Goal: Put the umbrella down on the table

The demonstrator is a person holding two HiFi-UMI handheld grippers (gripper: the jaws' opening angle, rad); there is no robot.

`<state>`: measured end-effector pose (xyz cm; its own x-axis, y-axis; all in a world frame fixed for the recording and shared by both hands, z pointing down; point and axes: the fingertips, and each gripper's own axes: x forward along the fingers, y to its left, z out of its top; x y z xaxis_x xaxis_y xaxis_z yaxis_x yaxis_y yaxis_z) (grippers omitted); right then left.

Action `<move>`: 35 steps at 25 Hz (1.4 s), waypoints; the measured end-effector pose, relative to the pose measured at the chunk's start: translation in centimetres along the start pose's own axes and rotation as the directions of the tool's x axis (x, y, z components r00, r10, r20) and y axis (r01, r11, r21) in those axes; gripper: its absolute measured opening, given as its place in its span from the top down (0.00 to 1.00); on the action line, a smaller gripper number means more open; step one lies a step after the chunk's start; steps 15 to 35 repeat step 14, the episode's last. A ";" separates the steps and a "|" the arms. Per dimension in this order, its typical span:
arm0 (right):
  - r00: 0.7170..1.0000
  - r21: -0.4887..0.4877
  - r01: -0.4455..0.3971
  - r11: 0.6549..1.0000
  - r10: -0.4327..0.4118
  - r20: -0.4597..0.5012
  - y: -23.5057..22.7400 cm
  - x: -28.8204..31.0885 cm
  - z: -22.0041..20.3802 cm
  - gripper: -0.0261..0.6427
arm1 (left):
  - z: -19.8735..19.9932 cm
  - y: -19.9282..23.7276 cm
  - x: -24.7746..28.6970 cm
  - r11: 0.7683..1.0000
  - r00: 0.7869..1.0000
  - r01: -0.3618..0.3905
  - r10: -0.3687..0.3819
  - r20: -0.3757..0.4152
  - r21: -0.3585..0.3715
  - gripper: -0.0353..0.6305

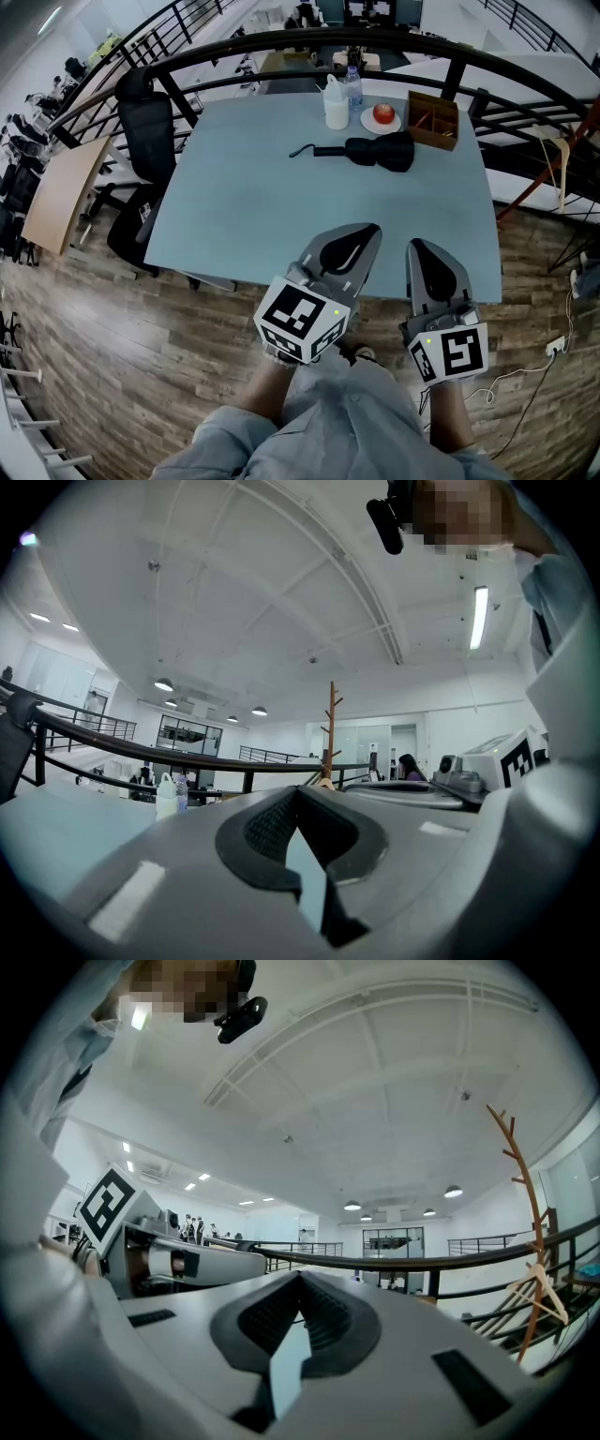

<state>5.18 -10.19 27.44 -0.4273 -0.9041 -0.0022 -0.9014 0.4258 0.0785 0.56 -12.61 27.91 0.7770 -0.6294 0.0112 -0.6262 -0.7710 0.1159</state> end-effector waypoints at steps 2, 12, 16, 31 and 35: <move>1.000 -0.002 -0.001 1.000 0.001 -0.002 0.0 0.1 -0.1 0.97 | -0.1 0.1 0.1 1.000 1.000 0.001 -0.001 -0.001 -0.001 0.94; 1.000 -0.005 -0.001 1.000 0.001 -0.009 0.3 0.6 -0.2 0.97 | -0.1 0.7 0.0 1.000 1.000 0.003 -0.003 0.002 -0.006 0.94; 1.000 -0.006 -0.003 1.000 0.003 -0.009 0.5 0.7 -0.2 0.97 | 0.0 0.9 0.0 1.000 1.000 0.002 -0.002 0.003 -0.008 0.94; 1.000 -0.006 -0.003 1.000 0.003 -0.009 0.5 0.7 -0.2 0.97 | 0.0 0.9 0.0 1.000 1.000 0.002 -0.002 0.003 -0.008 0.94; 1.000 -0.006 -0.003 1.000 0.003 -0.009 0.5 0.7 -0.2 0.97 | 0.0 0.9 0.0 1.000 1.000 0.002 -0.002 0.003 -0.008 0.94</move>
